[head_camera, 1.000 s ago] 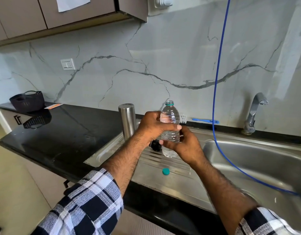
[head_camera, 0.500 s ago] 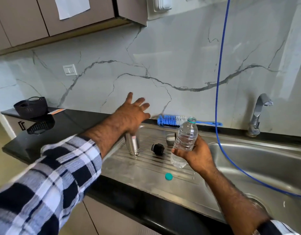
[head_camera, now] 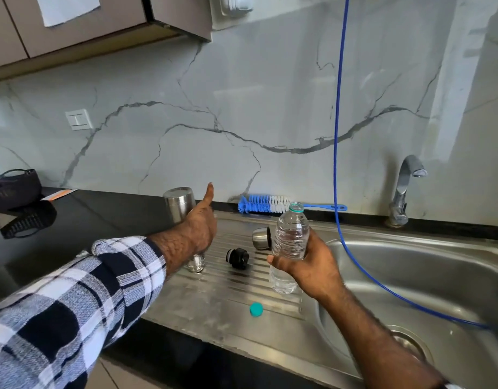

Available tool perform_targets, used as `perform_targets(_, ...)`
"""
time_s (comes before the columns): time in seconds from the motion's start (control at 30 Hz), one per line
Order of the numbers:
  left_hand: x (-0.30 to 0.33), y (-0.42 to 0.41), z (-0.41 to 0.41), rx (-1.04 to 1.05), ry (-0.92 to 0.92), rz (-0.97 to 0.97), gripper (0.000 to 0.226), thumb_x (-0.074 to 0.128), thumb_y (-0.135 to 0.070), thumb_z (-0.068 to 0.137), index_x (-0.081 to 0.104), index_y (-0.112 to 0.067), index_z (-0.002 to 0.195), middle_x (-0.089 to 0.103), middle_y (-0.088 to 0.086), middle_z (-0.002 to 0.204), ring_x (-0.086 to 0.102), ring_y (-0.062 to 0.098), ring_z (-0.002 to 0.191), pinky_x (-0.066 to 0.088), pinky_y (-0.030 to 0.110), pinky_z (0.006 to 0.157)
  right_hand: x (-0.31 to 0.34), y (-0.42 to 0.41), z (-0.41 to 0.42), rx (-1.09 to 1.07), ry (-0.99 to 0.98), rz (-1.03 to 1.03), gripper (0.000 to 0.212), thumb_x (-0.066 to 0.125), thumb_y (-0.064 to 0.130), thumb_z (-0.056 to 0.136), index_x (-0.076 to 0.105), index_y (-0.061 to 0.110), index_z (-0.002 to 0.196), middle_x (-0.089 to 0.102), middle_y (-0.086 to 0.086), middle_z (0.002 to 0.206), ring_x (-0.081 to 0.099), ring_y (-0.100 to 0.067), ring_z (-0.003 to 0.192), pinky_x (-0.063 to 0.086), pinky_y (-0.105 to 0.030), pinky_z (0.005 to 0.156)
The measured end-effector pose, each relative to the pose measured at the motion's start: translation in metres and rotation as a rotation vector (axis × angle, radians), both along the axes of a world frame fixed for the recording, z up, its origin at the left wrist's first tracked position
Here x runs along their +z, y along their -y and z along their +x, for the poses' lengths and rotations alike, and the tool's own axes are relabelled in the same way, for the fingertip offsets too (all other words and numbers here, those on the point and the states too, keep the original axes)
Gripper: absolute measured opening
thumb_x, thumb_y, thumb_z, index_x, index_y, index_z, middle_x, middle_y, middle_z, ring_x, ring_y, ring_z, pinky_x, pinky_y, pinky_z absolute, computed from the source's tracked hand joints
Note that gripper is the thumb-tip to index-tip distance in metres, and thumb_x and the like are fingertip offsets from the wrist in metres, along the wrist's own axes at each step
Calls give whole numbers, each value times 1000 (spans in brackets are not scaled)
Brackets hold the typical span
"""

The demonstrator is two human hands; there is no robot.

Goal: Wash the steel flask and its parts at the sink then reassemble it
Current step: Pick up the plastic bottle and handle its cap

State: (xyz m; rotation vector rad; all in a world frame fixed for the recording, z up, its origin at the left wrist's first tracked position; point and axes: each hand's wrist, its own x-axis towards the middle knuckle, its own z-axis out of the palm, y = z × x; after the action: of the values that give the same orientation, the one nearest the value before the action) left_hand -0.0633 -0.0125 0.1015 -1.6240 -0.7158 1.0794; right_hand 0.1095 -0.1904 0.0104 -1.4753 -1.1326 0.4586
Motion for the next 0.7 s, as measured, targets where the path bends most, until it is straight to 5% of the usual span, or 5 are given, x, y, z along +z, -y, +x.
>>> perform_targets(0.23, 33, 8, -15, 11, 272, -22, 26, 84, -36, 85, 70, -22, 102, 73, -1, 105, 65, 28, 115, 8, 82, 117, 12, 10, 3, -62, 2, 4, 51, 97, 40, 72, 62, 42, 108, 78, 24, 94, 73, 6, 87, 60, -26, 83)
perform_targets(0.4, 87, 26, -20, -30, 897, -174, 42, 87, -43, 73, 64, -35, 107, 66, -13, 91, 64, 14, 92, 26, 60, 118, 47, 24, 24, -124, 76, -2, 55, 94, 47, 73, 65, 36, 118, 78, 16, 102, 74, -1, 94, 62, -39, 91)
perform_targets(0.47, 94, 41, -12, -95, 1122, -286, 52, 88, -46, 70, 61, -34, 112, 64, -13, 93, 61, 13, 86, 41, 47, 100, 66, 34, 37, -156, 138, -21, 56, 94, 47, 73, 65, 34, 119, 78, 13, 105, 74, -4, 97, 62, -40, 94)
perform_targets(0.57, 80, 65, 4, -192, 1535, -528, 63, 94, -43, 68, 60, -30, 119, 64, -11, 101, 60, 10, 84, 43, 26, 70, 89, 52, 58, -234, 235, -53, 62, 95, 49, 69, 64, 32, 119, 78, 12, 106, 74, -10, 99, 60, -36, 92)
perform_targets(0.7, 48, 94, 39, -193, 1951, -812, 69, 100, -39, 58, 62, -26, 114, 66, -10, 104, 67, 15, 92, 58, 33, 81, 116, 89, 89, -362, 410, -171, 68, 96, 50, 67, 63, 28, 122, 77, 6, 111, 72, -20, 103, 59, -40, 93)
